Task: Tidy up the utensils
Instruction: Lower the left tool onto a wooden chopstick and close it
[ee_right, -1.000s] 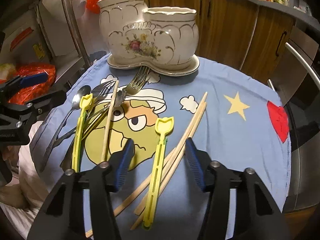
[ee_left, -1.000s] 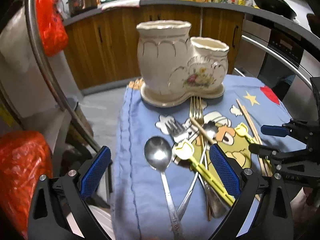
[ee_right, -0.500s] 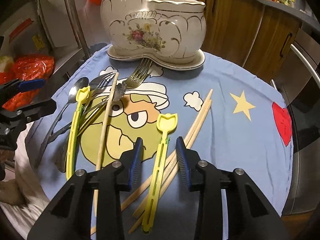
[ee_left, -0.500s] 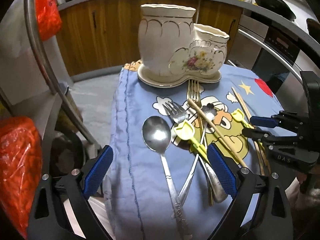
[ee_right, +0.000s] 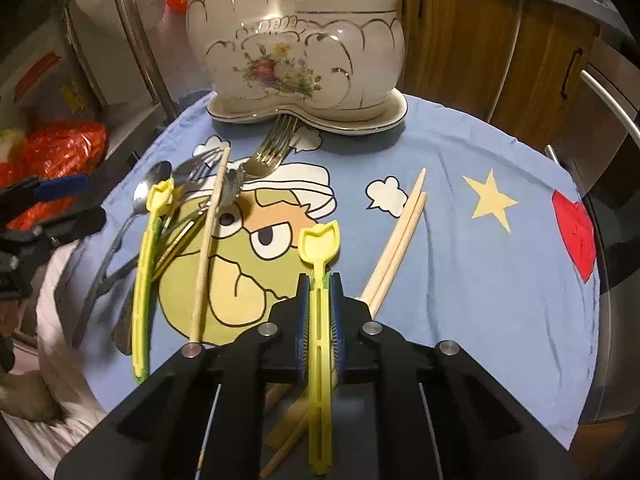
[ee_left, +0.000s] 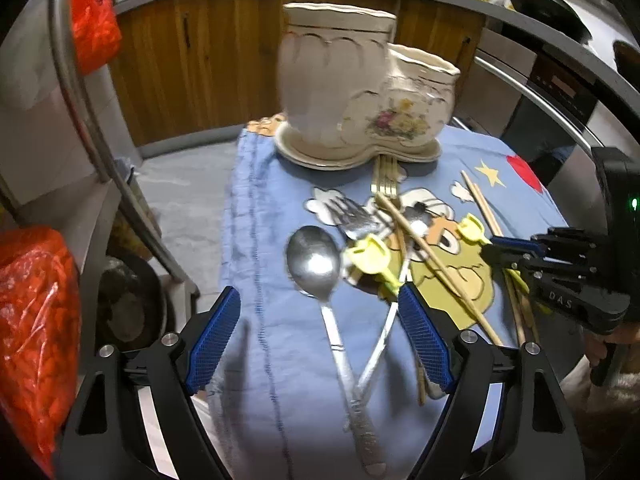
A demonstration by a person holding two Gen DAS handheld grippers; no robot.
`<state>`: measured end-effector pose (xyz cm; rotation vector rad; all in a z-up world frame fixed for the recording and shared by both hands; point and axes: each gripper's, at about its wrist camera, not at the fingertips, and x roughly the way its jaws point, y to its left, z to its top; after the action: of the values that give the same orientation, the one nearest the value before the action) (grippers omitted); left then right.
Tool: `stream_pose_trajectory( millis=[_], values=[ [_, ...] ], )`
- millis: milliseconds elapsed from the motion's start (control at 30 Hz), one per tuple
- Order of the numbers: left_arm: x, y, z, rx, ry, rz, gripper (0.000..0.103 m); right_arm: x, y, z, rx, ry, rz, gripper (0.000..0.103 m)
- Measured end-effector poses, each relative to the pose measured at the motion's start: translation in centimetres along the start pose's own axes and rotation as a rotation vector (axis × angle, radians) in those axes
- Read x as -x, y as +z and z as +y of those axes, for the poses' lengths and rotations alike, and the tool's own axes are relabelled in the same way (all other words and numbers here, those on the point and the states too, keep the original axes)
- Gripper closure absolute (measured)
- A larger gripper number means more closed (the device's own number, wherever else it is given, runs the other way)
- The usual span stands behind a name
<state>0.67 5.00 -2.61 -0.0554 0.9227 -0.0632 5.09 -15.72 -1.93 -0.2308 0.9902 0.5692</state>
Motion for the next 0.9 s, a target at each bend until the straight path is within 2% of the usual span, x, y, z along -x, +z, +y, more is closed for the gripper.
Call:
stream_pose_trajectory(
  millis=[33, 100, 300, 400, 533, 767, 833, 900],
  values=[
    [-0.1, 0.0, -0.4, -0.009, -0.007, 0.004, 0.024, 0.2, 0.0, -0.1, -0.003, 0.002, -0.008, 0.093],
    [-0.4, 0.2, -1.4, -0.032, -0.023, 0.014, 0.033, 1.0, 0.0, -0.4, -0.013, 0.01, -0.029, 0.093],
    [-1.8, 1.2, -5.2, -0.057, -0.119, 0.058, 0.051, 3.0, -0.3, -1.4, -0.033, 0.026, -0.078, 0.093],
    [-2.5, 1.6, -6.1, -0.02, -0.155, 0.09, 0.062, 3.6, -0.7, -1.9, -0.031, 0.031, -0.096, 0.093],
    [-3.9, 1.9, -7.0, 0.054, -0.185, 0.166, 0.069, 4.3, -1.0, -2.6, -0.033, 0.048, -0.118, 0.093],
    [-5.6, 2.0, -9.2, 0.025, -0.004, 0.182, 0.07, 5.2, -1.4, -3.5, -0.021, 0.07, -0.146, 0.093],
    [-5.9, 2.2, -9.6, 0.027, 0.026, 0.179, 0.071, 5.3, -1.5, -3.7, -0.021, 0.08, -0.153, 0.093],
    [-6.1, 2.3, -9.7, 0.029, 0.055, 0.177, 0.08, 5.4, -1.6, -3.9, -0.023, 0.088, -0.156, 0.093]
  ],
)
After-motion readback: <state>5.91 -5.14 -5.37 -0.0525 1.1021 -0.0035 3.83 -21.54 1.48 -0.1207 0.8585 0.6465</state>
